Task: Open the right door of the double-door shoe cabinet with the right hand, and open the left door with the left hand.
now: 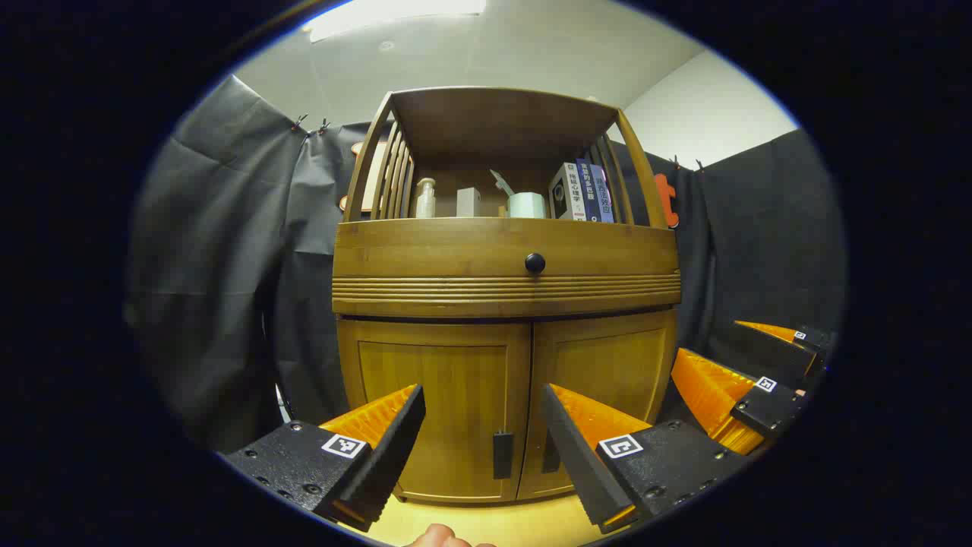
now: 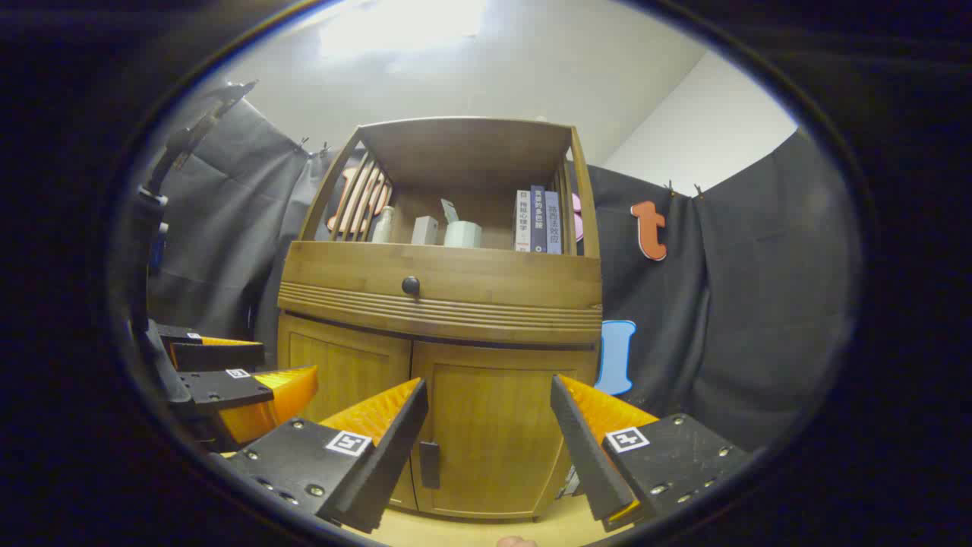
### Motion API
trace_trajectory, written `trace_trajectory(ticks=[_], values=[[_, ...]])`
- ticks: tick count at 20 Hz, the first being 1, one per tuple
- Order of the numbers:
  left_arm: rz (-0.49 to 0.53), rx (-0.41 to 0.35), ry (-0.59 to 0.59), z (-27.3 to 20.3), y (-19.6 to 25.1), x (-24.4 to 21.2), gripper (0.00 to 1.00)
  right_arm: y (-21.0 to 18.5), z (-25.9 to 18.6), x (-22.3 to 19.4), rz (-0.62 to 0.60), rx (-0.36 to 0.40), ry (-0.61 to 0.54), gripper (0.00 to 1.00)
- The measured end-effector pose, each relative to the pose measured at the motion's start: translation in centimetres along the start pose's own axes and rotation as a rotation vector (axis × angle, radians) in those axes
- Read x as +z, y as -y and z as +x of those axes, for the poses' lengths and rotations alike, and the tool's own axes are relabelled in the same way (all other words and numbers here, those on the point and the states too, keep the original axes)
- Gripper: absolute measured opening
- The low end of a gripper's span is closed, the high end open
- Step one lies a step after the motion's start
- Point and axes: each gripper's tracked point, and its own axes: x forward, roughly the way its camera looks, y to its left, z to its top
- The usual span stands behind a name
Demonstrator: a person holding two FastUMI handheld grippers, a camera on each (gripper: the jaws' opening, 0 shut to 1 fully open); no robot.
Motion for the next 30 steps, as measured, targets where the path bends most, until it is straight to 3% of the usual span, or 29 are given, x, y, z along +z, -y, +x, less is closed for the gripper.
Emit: trace_trajectory(ticks=[7, 9, 15, 20, 29, 30], values=[[0.007, -0.002, -0.008, 0.2, -0.3, -0.3, 0.92, -0.3, 0.5, -1.5, 0.026, -0.002, -0.032, 0.96], [0.013, -0.005, -0.010, 0.3, -0.5, -0.5, 0.95, -0.5, 0.6, -2.2, 0.032, 0.002, -0.043, 0.96], [0.008, 0.001, 0.009, 0.9, -2.2, -0.8, 0.92, -2.0, 1.7, -4.8, 0.045, 0.037, -0.058, 0.98], [-0.009, 0.026, -0.013, 1.6, -3.8, -1.9, 0.92, -4.1, 3.7, -9.8, 0.055, 0.067, -0.145, 0.95], [-0.005, 0.082, -0.066, 2.3, -7.2, -4.7, 0.92, -7.0, 7.8, -21.1, 0.127, 0.056, -0.369, 0.95], [-0.003, 0.091, -0.071, 2.4, -7.7, -5.0, 0.92, -7.2, 8.3, -22.3, 0.138, 0.056, -0.401, 0.87]])
